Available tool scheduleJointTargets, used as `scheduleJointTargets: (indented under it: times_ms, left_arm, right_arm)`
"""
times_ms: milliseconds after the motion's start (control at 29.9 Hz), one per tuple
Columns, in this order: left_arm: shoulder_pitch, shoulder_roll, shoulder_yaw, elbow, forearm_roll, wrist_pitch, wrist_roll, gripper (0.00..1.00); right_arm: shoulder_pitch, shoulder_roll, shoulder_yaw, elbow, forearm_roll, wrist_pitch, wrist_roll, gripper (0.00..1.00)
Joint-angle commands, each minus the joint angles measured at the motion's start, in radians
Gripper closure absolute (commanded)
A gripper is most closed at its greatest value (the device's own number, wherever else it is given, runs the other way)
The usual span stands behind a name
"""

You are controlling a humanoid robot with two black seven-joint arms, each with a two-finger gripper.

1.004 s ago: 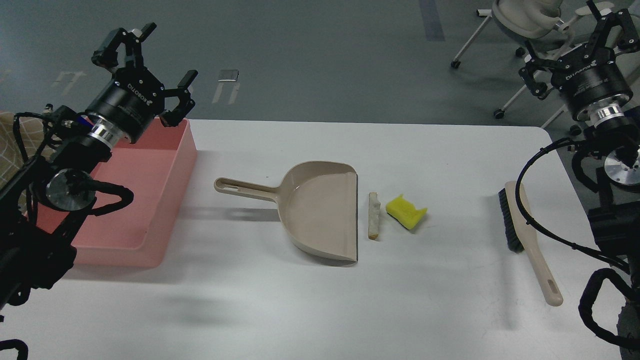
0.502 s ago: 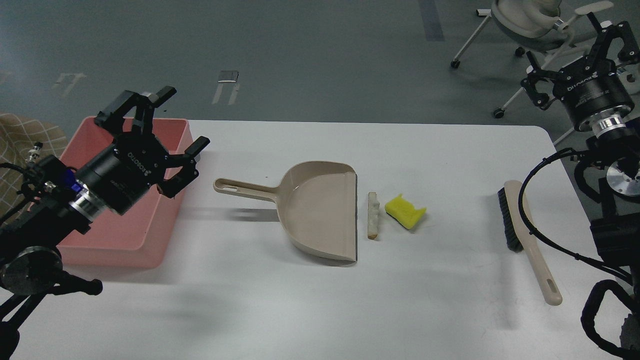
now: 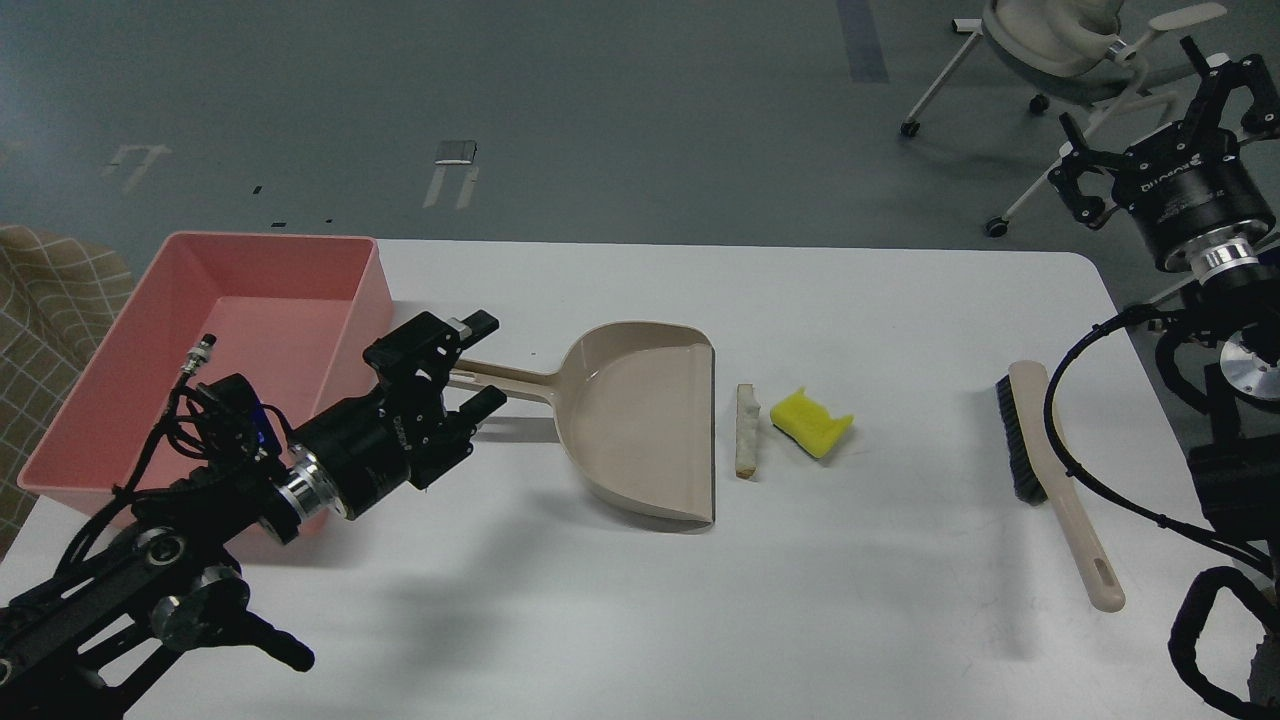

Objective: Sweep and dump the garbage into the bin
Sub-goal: 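Grasp the beige dustpan handle with the left gripper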

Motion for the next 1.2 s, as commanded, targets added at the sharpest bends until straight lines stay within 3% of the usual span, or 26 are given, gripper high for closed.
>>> scheduleJointTargets:
  times_ms: [0,268,401,1171]
  left_arm:
    - [-0.046,-0.019,0.077,0.05,0.002,0.045,0.002,0.09]
    - [-0.055,-0.104,0.086,0.176,0.002,0.067,0.022,0.19]
    - [-0.059,-0.107,0.089,0.22,0.002,0.067,0.032,0.33]
    - [-0.17,-0.187,0.097,0.403,-0.001,0.065,0.023,0.33]
  right_arm:
    - [-0.004,-0.025,0.0,-0.007,-0.002,0.0,-0.002,0.0]
    - [-0.047,-0.039,0.005,0.004,0.0,0.0,0.0,0.0]
    - [-0.054,-0.038,0.006,0.007,0.0,0.0,0.001,0.0]
    - [-0.069,-0.035,0.003,0.034,-0.002,0.0,0.0,0.0]
